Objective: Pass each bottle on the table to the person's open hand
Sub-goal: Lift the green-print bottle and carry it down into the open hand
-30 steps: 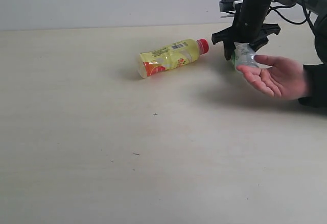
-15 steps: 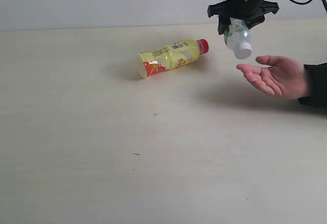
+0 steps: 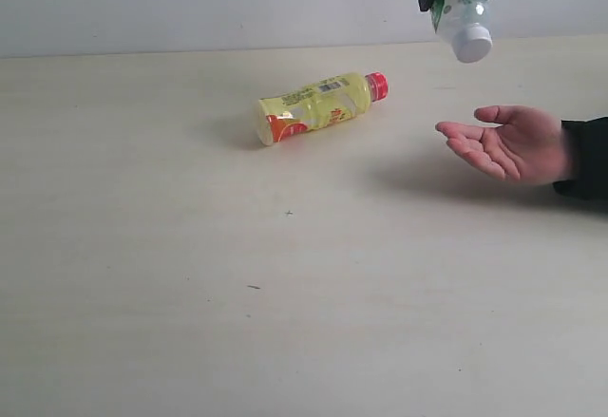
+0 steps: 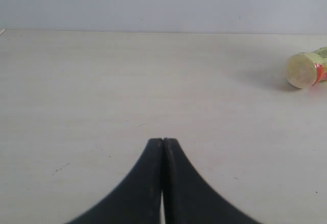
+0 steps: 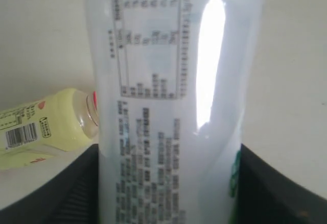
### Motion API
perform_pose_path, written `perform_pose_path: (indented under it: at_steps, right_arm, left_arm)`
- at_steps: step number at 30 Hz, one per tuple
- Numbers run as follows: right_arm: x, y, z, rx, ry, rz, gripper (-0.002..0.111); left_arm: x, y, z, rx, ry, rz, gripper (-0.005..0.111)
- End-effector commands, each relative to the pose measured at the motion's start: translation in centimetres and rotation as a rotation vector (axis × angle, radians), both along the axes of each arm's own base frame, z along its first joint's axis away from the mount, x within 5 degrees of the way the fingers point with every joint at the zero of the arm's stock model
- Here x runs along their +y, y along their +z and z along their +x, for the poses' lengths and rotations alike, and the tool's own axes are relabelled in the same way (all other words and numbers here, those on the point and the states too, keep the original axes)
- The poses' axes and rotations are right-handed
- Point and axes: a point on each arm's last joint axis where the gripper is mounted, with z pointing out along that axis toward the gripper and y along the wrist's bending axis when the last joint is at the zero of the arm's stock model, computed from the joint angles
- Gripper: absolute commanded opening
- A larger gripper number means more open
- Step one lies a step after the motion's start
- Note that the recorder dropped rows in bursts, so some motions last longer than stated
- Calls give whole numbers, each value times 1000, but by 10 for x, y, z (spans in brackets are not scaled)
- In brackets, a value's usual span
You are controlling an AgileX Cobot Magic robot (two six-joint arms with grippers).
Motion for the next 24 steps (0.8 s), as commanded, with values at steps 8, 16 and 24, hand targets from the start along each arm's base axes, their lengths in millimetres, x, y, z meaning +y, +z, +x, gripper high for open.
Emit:
perform_pose_path:
  at_steps: [8,16,24]
  right_arm:
    - [-1,37,-29,-12,11,35,0]
    - [-22,16,-91,168,27,-120,0]
    - [-29,-25,-113,324,14,-180,0]
  left_arm:
    - [0,1,0,-13,3,-12,0]
    - [0,1,0,-13,3,-12,0]
    - [0,1,0,-13,3,-12,0]
